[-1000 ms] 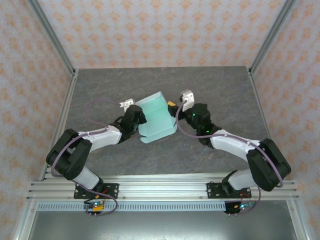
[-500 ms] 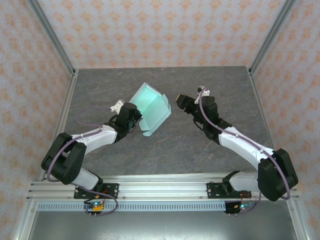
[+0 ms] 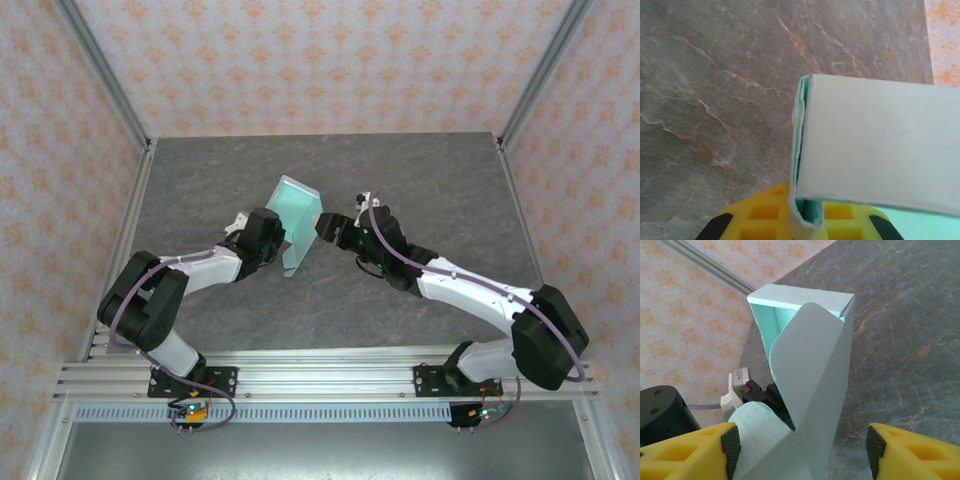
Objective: Fold the paper box
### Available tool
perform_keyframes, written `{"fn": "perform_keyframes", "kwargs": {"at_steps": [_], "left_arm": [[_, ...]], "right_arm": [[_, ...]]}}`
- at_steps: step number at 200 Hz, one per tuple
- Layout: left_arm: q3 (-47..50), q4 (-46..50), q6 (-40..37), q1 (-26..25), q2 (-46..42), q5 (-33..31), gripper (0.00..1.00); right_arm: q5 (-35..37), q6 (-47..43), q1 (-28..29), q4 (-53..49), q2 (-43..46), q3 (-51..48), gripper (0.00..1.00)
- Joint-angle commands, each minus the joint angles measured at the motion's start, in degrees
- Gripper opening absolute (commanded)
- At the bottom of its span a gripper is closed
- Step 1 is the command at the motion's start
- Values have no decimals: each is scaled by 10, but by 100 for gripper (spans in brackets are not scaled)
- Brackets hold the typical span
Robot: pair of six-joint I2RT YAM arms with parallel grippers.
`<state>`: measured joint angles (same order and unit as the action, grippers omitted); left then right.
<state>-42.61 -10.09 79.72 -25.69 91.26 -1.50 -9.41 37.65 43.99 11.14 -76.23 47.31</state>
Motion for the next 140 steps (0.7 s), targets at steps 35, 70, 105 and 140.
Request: {"fn": "perform_keyframes", "kwargs": {"at_steps": [35, 70, 105, 140], "left_arm": [[-31, 31, 40, 3, -9, -42, 0], [-36, 40, 85, 4, 2, -37, 0], [-55, 34, 101, 4, 23, -14, 0], [-63, 38, 102, 4, 23, -5, 0]], "right_arm": [[23, 8, 8, -45, 59, -18, 73], [6, -15, 8, -55, 81, -30, 77], [-33, -19, 13, -36, 43, -17, 76], [-49, -14, 14, -54, -43, 51, 75]]}}
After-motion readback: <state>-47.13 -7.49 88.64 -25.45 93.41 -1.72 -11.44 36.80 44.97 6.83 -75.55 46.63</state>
